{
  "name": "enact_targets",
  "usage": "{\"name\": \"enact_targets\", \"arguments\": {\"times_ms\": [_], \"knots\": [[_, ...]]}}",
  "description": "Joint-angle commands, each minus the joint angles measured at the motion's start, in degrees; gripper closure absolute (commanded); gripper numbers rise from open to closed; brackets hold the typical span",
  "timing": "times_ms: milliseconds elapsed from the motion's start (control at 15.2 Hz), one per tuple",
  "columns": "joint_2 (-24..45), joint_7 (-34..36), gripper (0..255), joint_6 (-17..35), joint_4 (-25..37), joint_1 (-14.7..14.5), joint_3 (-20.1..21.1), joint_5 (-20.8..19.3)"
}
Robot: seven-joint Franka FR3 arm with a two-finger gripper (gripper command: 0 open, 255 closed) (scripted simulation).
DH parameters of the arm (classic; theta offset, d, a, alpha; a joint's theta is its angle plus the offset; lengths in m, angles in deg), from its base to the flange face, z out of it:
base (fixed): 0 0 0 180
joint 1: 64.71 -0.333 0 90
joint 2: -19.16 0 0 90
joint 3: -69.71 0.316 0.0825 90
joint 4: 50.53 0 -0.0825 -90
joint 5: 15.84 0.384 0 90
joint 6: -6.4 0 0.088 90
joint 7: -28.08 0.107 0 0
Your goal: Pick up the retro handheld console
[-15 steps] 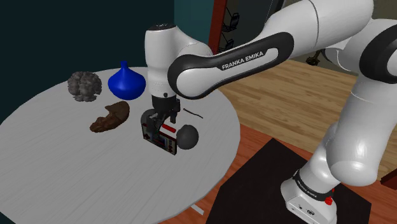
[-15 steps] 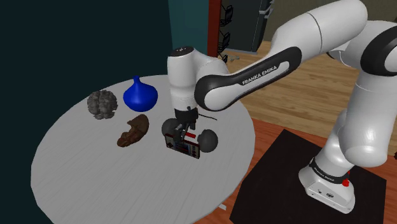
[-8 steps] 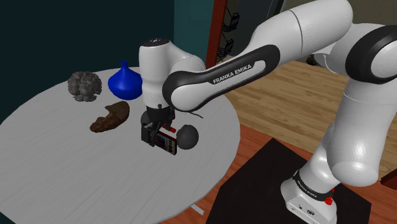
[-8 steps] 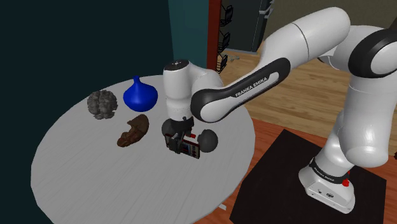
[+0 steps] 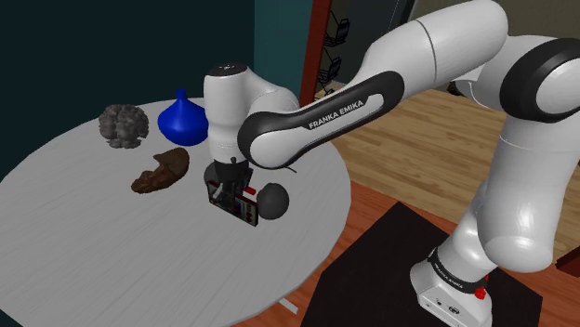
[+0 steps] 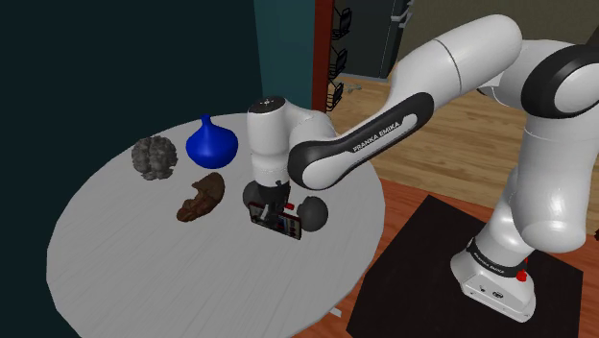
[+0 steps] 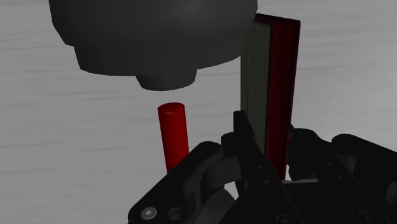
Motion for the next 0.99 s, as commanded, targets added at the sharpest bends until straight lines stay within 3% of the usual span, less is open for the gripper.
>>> {"name": "enact_targets", "arguments": {"times_ms": [0,264,924], "knots": [[0.0,0.0,255,0.0,0.0,0.0,0.0,0.0],[0.0,0.0,255,0.0,0.0,0.0,0.0,0.0],[-2.7,-1.1,255,-6.8,4.4,0.4,0.6,1.6]]}}
